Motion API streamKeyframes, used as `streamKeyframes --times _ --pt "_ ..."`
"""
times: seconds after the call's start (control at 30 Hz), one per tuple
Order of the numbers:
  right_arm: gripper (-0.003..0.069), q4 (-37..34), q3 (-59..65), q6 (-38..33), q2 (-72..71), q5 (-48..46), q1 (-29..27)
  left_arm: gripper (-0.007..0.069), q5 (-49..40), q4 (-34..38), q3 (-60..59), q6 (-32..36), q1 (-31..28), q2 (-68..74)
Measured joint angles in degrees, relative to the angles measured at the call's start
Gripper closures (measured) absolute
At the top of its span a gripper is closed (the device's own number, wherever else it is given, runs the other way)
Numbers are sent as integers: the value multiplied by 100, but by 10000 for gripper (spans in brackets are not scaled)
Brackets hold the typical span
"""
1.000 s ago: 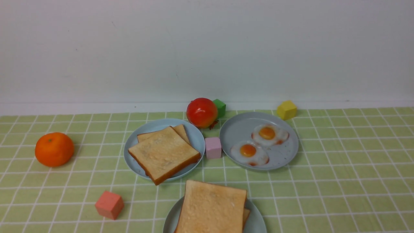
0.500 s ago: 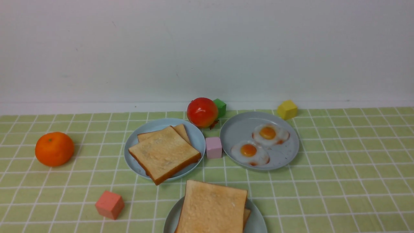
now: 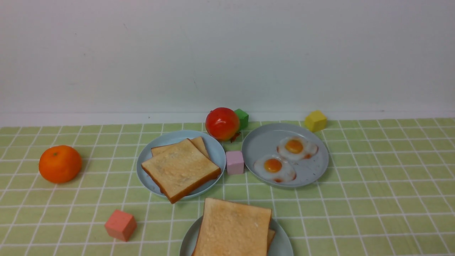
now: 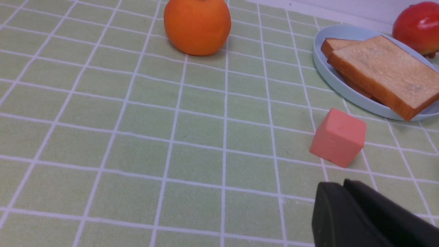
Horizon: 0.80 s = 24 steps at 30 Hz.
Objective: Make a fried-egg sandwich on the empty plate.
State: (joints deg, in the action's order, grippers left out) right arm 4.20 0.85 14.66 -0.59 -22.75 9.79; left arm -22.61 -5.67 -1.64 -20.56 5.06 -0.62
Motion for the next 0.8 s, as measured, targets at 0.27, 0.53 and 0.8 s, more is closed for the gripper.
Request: streamKeyframes --times 0.27,0.53,0.8 --pt "475 0 0 0 0 0 0 585 0 0 0 0 0 0" --pt "463 0 0 0 0 3 0 578 0 0 0 5 0 0" --pt "452 0 0 5 0 3 0 567 0 0 0 5 0 0"
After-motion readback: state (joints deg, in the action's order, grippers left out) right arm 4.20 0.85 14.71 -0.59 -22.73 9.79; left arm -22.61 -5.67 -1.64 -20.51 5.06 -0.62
